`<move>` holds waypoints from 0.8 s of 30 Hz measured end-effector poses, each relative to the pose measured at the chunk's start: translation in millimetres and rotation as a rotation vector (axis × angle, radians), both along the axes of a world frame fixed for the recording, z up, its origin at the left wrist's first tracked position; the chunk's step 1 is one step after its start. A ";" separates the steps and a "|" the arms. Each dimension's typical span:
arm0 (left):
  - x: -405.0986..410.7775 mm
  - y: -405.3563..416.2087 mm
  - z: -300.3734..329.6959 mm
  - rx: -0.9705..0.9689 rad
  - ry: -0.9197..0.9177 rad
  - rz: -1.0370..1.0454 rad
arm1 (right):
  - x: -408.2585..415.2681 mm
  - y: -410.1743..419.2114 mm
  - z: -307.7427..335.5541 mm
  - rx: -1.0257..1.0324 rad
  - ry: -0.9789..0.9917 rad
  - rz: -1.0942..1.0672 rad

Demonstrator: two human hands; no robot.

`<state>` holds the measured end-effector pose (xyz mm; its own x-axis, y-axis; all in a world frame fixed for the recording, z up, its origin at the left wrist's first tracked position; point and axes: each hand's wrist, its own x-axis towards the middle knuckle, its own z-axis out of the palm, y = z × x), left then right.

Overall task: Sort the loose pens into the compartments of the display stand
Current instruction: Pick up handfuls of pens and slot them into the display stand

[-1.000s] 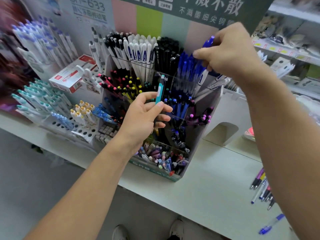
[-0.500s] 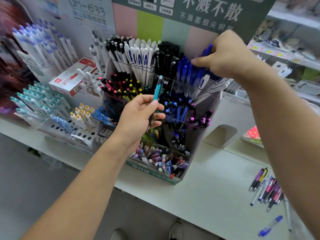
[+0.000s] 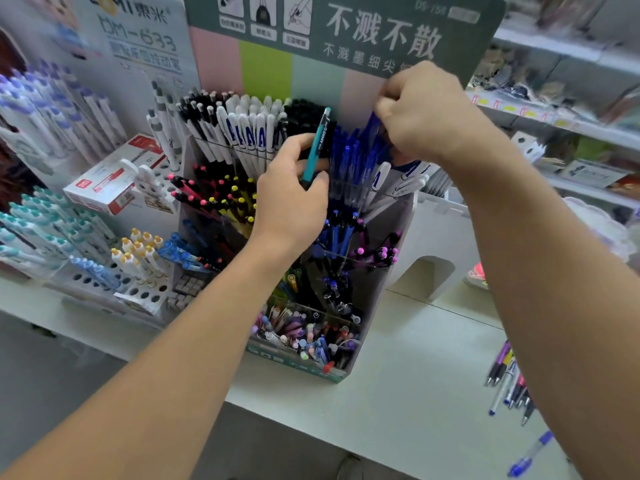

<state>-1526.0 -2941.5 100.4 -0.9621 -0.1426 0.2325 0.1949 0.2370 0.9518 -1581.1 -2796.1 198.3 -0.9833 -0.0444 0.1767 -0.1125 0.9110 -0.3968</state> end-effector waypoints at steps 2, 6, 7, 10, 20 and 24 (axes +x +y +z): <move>-1.5 5.3 -4.6 0.099 -0.026 -0.022 | -1.8 -1.5 -3.4 -0.123 -0.079 0.007; -0.5 6.5 -14.3 0.253 -0.041 -0.051 | -1.8 10.1 -13.4 -0.469 -0.181 0.049; -0.7 5.3 -16.5 0.251 -0.032 -0.057 | 0.5 15.2 -13.7 -0.510 -0.182 0.032; -3.6 3.1 -16.8 0.226 -0.023 -0.070 | -0.4 22.5 -18.1 -0.268 -0.005 0.007; 6.4 -20.5 -15.7 0.504 -0.167 -0.114 | -0.1 1.2 -13.3 0.182 0.064 0.091; 12.4 -49.2 -27.2 0.361 -0.089 -0.138 | 28.3 -23.0 -18.2 -0.155 0.011 0.225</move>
